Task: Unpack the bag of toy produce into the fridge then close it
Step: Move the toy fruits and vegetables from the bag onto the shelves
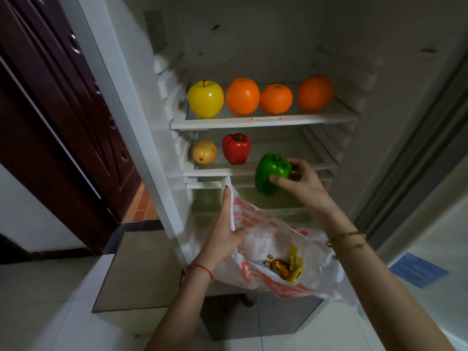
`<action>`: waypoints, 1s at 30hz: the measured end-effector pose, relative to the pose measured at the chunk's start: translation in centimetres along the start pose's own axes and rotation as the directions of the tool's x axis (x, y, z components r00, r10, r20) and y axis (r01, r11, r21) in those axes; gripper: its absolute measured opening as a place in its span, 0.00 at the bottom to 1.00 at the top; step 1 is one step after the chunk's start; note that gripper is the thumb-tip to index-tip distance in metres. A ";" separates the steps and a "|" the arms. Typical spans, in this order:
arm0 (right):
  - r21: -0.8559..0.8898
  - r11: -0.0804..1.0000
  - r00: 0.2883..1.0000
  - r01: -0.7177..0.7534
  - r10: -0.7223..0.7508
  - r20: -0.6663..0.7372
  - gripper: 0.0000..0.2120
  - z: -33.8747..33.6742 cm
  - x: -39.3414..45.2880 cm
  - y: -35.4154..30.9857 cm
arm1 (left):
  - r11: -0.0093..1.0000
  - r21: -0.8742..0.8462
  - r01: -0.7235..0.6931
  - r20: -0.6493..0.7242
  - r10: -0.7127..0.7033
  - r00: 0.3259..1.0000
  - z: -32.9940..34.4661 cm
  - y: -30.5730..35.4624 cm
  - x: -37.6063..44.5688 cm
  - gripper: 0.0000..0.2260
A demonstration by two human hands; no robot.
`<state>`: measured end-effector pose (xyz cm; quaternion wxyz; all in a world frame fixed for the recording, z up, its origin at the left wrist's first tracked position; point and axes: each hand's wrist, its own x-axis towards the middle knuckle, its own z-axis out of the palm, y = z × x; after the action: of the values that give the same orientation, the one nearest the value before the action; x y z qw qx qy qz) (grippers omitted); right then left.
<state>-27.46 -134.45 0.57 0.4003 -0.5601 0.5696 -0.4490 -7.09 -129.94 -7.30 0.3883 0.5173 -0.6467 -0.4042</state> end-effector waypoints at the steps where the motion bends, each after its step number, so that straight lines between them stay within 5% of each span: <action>1: 0.004 0.999 0.997 0.040 -0.039 -0.068 0.30 0.0 0.7 -0.7 | 1.000 0.010 0.006 -0.004 -0.006 1.000 0.0 0.0 0.0 0.51; 7: -0.065 0.996 0.976 0.053 -0.065 -0.208 0.33 1.4 5.3 -2.2 | 1.000 0.024 0.003 0.002 -0.003 1.000 0.0 0.0 0.1 0.49; 24: -0.121 0.992 0.976 -0.022 -0.005 -0.219 0.39 2.2 8.3 -0.4 | 0.998 -0.043 0.034 0.019 -0.033 0.999 -0.5 0.7 -0.3 0.50; 27: -0.195 0.979 0.938 0.062 -0.124 -0.325 0.30 1.7 5.9 0.1 | 0.998 -0.053 0.038 0.019 -0.037 0.999 -0.7 0.6 -0.5 0.48; 30: -0.200 0.950 0.913 0.238 -0.289 -0.286 0.07 1.6 2.5 1.0 | 0.998 -0.026 0.050 0.006 -0.050 0.999 -0.9 0.3 -1.0 0.47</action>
<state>-26.35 -137.04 -0.76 0.1943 -0.5845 0.5788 -0.5344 -6.24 -129.02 -6.83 0.3831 0.5272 -0.6291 -0.4236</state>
